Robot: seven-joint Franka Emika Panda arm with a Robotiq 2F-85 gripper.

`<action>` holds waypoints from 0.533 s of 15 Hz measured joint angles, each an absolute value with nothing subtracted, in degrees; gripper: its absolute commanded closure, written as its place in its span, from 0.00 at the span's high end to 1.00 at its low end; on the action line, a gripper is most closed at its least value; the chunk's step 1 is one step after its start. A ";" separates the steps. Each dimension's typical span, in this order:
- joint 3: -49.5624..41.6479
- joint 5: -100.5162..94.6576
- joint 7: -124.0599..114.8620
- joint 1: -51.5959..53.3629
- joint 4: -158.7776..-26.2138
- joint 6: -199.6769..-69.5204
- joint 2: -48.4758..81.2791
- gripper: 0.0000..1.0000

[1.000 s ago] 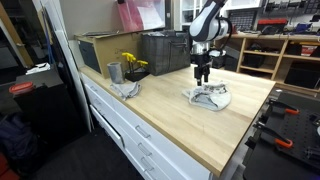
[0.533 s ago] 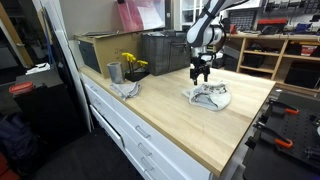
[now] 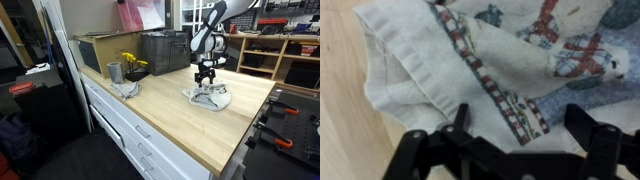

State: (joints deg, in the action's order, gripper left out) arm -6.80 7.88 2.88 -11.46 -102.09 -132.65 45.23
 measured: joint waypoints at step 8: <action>-6.60 7.89 2.87 -12.66 -97.33 -128.32 46.46 0.06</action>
